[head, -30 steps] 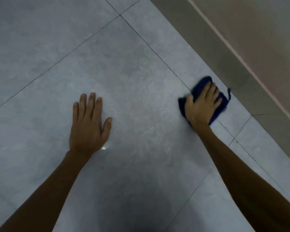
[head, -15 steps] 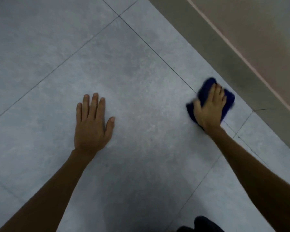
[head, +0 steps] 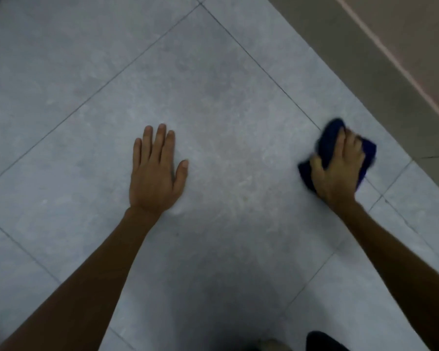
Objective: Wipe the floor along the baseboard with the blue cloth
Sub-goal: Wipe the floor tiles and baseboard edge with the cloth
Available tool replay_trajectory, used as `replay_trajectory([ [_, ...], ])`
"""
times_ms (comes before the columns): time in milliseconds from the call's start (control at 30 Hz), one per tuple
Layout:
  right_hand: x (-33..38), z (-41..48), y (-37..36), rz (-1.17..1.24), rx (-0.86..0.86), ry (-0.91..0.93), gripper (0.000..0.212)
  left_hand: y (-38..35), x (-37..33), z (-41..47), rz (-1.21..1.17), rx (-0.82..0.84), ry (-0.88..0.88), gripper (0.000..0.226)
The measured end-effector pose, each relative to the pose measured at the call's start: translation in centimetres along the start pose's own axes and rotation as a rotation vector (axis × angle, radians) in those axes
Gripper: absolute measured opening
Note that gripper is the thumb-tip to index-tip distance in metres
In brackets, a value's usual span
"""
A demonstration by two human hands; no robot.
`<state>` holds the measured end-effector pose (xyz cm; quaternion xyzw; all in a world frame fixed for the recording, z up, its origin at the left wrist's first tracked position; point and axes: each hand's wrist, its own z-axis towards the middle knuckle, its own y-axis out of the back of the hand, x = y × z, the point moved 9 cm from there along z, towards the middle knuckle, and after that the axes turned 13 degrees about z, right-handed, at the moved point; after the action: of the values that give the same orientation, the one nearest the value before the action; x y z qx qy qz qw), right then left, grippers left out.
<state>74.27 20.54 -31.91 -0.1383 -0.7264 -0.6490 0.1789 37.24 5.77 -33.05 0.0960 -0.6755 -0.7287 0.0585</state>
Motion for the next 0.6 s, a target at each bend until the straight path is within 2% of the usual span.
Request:
replay_trajectory([
  [67, 5.5, 6.0, -1.4, -0.008, -0.068, 0.037, 0.079, 0.0, 0.2, 0.1, 0.007, -0.008, 0.006, 0.066],
  [133, 10.4, 5.5, -4.3, -0.028, -0.036, 0.182, 0.077, -0.3, -0.1, -0.2, 0.001, -0.005, -0.002, 0.067],
  [200, 12.8, -1.3, -6.8, -0.041, 0.088, 0.362, 0.080, -0.4, -0.2, -0.3, 0.004, -0.004, -0.010, 0.068],
  [267, 9.9, -10.3, -7.5, -0.010, 0.244, 0.441, 0.087, -0.2, -0.2, -0.7, 0.037, -0.002, -0.020, 0.071],
  [300, 7.0, -14.0, -6.6, -0.003, 0.277, 0.421, 0.088, 0.1, -0.5, -1.0, 0.038, -0.006, -0.018, 0.072],
  [367, 0.9, -15.3, -3.1, 0.003, 0.213, 0.300, 0.087, 1.1, -2.2, -1.6, 0.004, -0.032, -0.037, 0.074],
  [467, -5.3, -6.5, 1.6, -0.011, -0.005, -0.039, 0.082, 1.6, -7.1, -2.5, -0.056, -0.040, -0.149, 0.075],
  [533, -4.5, 0.0, 3.1, -0.020, -0.128, -0.163, 0.079, 0.8, -9.4, -2.4, -0.052, -0.012, -0.194, 0.075],
  [600, -1.0, 1.8, 1.9, -0.047, -0.156, -0.105, 0.076, -0.2, -10.4, -2.3, -0.028, 0.025, -0.217, 0.076],
])
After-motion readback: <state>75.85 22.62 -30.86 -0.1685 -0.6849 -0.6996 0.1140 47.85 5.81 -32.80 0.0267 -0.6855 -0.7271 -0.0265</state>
